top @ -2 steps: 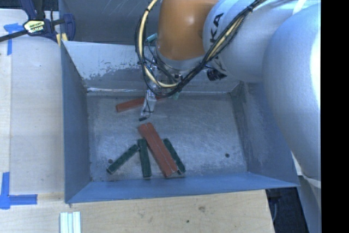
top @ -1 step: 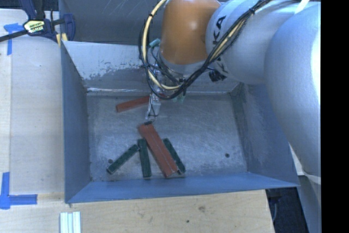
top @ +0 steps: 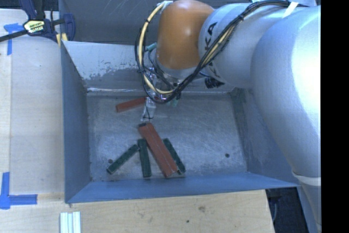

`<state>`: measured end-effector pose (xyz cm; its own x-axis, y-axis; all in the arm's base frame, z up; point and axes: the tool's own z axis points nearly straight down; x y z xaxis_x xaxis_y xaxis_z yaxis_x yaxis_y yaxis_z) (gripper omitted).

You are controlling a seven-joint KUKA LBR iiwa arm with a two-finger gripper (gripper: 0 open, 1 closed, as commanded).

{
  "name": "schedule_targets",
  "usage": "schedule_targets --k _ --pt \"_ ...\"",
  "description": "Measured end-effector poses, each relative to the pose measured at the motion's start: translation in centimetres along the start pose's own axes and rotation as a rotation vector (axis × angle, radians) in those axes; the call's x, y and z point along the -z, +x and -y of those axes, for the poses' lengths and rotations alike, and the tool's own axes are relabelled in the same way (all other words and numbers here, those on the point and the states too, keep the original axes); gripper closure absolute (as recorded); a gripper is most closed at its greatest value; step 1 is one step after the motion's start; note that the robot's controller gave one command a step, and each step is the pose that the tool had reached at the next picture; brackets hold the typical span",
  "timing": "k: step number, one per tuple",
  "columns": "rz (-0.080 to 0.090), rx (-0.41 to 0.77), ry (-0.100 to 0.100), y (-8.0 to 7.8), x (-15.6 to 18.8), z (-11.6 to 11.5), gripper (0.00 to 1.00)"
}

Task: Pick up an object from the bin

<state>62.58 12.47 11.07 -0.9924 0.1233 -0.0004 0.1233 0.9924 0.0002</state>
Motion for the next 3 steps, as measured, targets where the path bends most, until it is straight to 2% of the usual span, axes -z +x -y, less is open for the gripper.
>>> schedule_targets --k 1,2,3 --pt "0.000 0.098 0.000 -0.22 -3.74 -0.55 0.00" --pt "0.008 0.058 -0.005 -0.30 -4.47 -0.46 1.00" --pt "0.005 0.026 -0.002 0.03 -4.01 -0.07 1.00"
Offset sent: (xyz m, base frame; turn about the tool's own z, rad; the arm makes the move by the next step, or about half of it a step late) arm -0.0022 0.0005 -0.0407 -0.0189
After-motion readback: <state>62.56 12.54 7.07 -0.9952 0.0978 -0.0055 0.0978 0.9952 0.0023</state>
